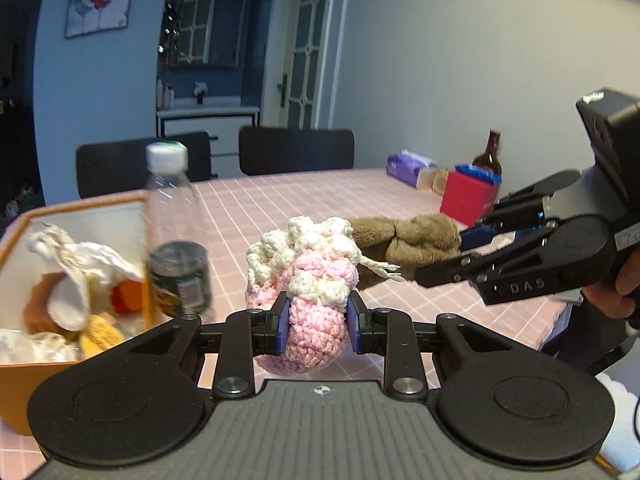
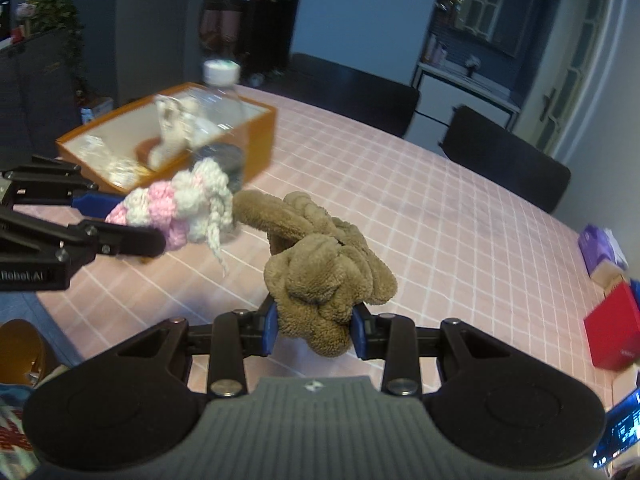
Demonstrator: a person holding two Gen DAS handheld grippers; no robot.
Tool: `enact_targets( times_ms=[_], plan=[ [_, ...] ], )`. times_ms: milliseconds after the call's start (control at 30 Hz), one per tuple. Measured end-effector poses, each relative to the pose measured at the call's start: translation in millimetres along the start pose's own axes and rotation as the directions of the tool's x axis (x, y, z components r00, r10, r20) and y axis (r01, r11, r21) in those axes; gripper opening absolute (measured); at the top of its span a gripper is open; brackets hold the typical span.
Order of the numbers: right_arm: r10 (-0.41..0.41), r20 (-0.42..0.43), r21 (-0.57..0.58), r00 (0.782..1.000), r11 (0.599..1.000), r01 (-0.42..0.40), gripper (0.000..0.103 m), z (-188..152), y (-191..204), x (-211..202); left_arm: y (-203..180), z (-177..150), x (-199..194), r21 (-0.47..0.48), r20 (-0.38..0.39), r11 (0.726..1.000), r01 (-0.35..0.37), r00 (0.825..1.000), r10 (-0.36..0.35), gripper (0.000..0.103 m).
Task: Organize soft objects
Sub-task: 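Lift the pouch and plush and carry them over the shoebox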
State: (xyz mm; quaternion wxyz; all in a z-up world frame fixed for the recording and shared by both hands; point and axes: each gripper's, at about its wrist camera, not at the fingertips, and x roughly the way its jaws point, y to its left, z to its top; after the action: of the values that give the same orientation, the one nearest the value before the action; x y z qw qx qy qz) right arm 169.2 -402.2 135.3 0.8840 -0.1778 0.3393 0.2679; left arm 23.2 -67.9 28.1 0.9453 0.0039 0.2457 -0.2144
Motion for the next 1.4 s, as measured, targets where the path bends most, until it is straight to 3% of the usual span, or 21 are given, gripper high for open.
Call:
enact_targets(
  times_ms=[300, 500, 600, 800, 867, 967, 1167, 1267, 1400],
  plan=[
    [0.123, 0.139, -0.096, 0.983, 0.989, -0.11, 0.035, 35, 45, -28, 42, 15, -61, -0.025, 0.106, 0.991, -0.128, 0.986, 0.13, 0.032],
    [0.204, 0.23, -0.152, 0.951, 0.973, -0.172, 0.035, 72, 78, -26, 77, 36, -84, -0.028, 0.163, 0.956, -0.291, 0.942, 0.292, 0.032],
    [0.209, 0.261, -0.168, 0.943, 0.971, -0.169, 0.035, 90, 95, -18, 96, 47, -80, -0.033, 0.144, 0.939, -0.344, 0.928, 0.345, 0.032],
    [0.125, 0.286, -0.172, 0.95, 0.982, -0.078, 0.035, 133, 124, 24, 150, 64, -36, -0.072, 0.006, 0.923, -0.379, 0.925, 0.381, 0.032],
    [0.118, 0.278, -0.124, 0.953, 0.989, -0.086, 0.035, 147, 128, 42, 164, 66, -20, -0.064, -0.03, 0.914, -0.401, 0.916, 0.4, 0.032],
    [0.051, 0.301, -0.087, 0.952, 0.996, -0.026, 0.035, 156, 146, 67, 181, 67, -1, -0.052, -0.062, 0.902, -0.428, 0.903, 0.424, 0.032],
    [-0.083, 0.271, -0.085, 0.959, 0.99, 0.11, 0.035, 162, 170, 118, 208, 55, 21, -0.053, -0.118, 0.906, -0.421, 0.903, 0.413, 0.032],
    [-0.117, 0.226, -0.104, 0.967, 0.984, 0.143, 0.038, 165, 171, 138, 210, 47, 29, -0.011, -0.143, 0.912, -0.411, 0.903, 0.405, 0.032],
    [-0.175, 0.225, -0.172, 0.959, 0.961, 0.216, 0.038, 169, 179, 153, 208, 37, 35, 0.05, -0.159, 0.922, -0.385, 0.908, 0.388, 0.032]
  ],
)
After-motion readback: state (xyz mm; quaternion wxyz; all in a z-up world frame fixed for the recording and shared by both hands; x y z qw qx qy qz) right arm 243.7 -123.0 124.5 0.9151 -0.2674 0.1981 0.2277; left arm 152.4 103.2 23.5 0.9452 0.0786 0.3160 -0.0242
